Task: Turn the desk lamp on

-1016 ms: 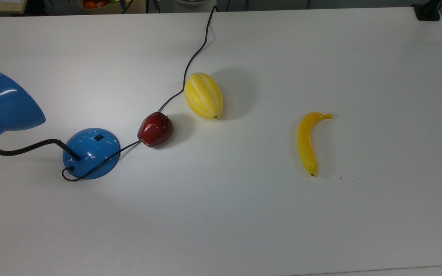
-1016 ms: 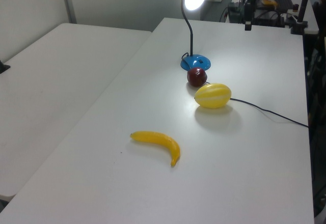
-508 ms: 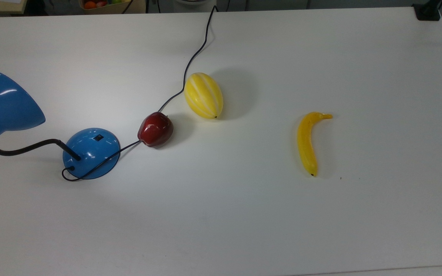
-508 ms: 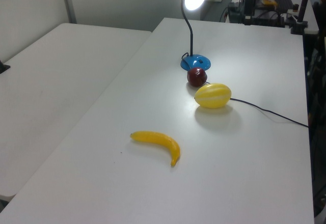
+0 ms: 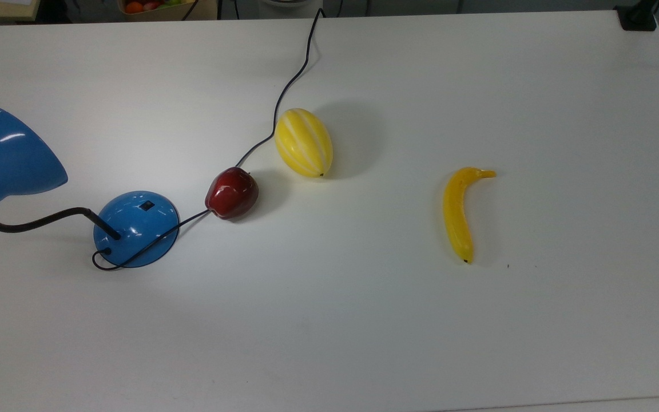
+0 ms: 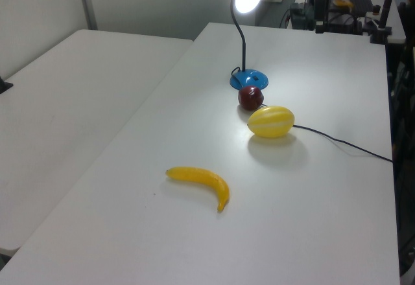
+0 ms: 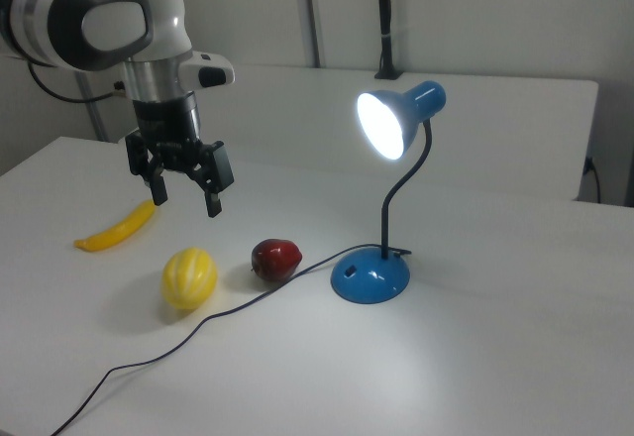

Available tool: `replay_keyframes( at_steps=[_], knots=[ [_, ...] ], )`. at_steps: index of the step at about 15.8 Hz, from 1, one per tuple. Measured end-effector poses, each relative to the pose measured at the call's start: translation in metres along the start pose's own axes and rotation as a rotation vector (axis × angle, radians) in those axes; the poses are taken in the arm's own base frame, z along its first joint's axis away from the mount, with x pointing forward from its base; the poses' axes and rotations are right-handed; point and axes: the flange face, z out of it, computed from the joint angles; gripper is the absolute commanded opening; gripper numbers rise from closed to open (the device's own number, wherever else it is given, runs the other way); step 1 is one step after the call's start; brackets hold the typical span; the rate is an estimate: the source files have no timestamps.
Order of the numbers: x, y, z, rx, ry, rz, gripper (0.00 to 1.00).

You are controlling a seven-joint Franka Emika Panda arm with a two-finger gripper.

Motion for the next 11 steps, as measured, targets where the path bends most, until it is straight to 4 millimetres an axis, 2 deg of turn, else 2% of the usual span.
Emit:
replay_keyframes(
  at_steps=[11],
  knots=[
    [-0.004, 0.012, -0.014, 0.024, 0.018, 0.007, 1.00]
  ],
)
